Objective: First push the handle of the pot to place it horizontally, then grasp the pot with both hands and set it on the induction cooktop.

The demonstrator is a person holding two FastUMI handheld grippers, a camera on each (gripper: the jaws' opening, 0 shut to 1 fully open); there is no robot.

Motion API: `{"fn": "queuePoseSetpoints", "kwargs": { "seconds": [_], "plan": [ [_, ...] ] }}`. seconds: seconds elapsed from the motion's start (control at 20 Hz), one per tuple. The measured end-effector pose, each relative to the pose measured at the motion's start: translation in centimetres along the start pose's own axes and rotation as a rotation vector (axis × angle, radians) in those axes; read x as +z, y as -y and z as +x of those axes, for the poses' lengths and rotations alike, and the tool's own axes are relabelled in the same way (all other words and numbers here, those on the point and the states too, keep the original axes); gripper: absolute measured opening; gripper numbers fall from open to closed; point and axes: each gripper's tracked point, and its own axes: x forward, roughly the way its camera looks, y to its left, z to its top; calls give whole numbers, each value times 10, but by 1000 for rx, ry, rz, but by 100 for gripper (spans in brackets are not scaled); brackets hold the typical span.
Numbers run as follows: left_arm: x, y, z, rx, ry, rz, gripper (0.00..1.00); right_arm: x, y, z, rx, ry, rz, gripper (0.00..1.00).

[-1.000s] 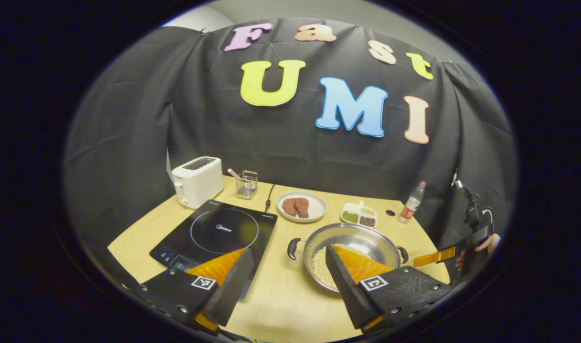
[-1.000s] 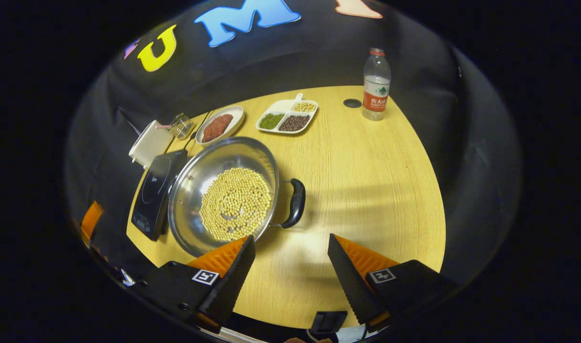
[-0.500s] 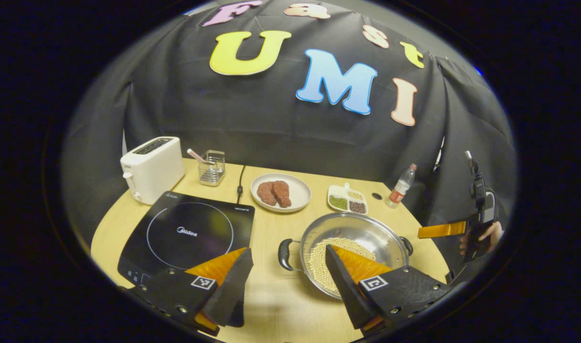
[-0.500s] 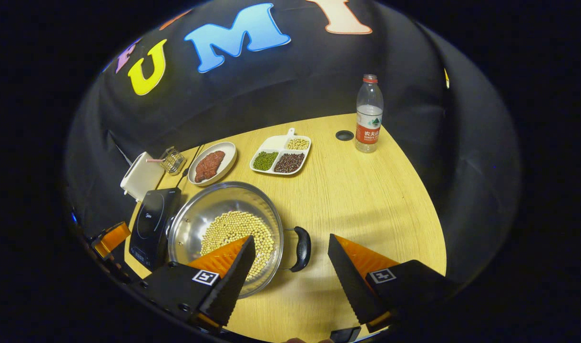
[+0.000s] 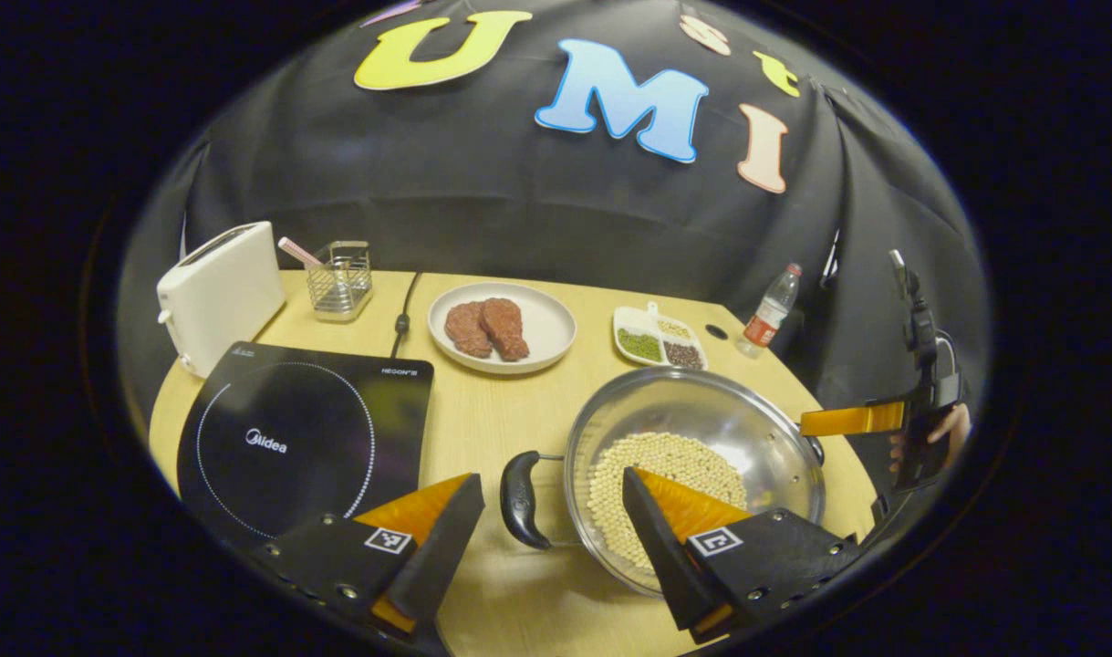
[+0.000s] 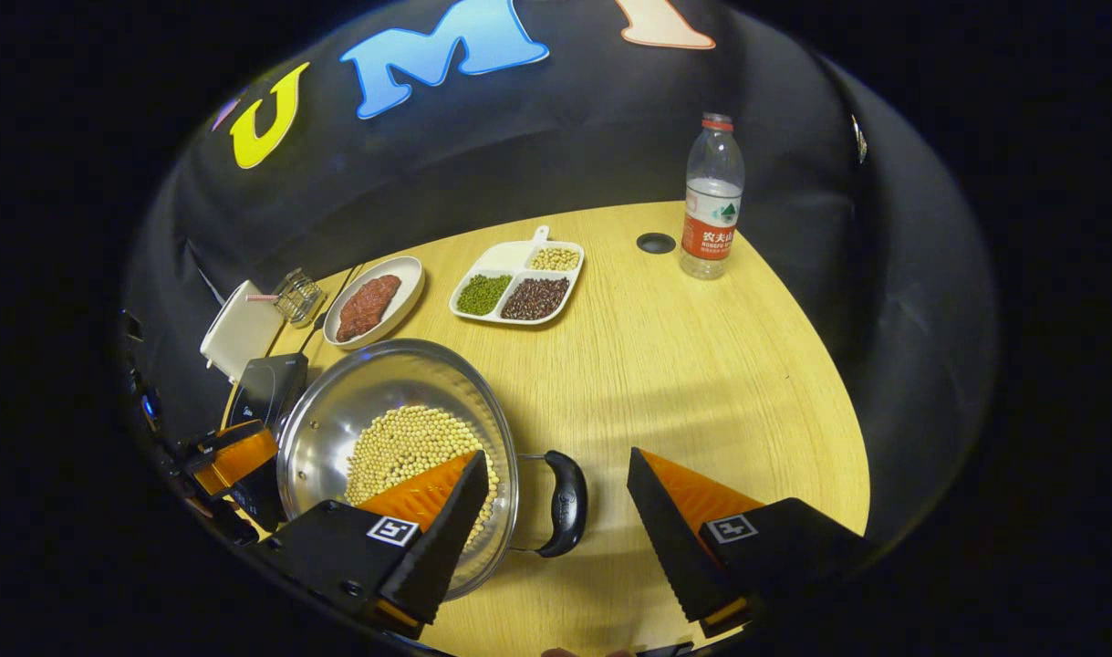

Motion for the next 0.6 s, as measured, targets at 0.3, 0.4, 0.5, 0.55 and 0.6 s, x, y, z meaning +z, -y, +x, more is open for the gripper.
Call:
{"fn": "queuePoseSetpoints", "kwargs": {
  "seconds": [0.3, 0.4, 0.5, 0.55, 0.6],
  "plan": [
    [-18, -7, 29, -32, -68, -16, 94, -23, -3, 23, 0, -34, 39, 98],
    [-21, -4, 36, -50, -82, -38, 93, -29, -4, 30, 1, -39, 61, 98],
    [-28, -4, 42, -58, -102, -54, 90, -33, -6, 35, 5, -46, 81, 98],
    [-30, -3, 45, -59, -109, -59, 90, -34, -8, 38, 10, -49, 91, 96],
    [-30, -2, 47, -67, -114, -62, 92, -35, -9, 39, 11, -48, 97, 96]
  ]
}}
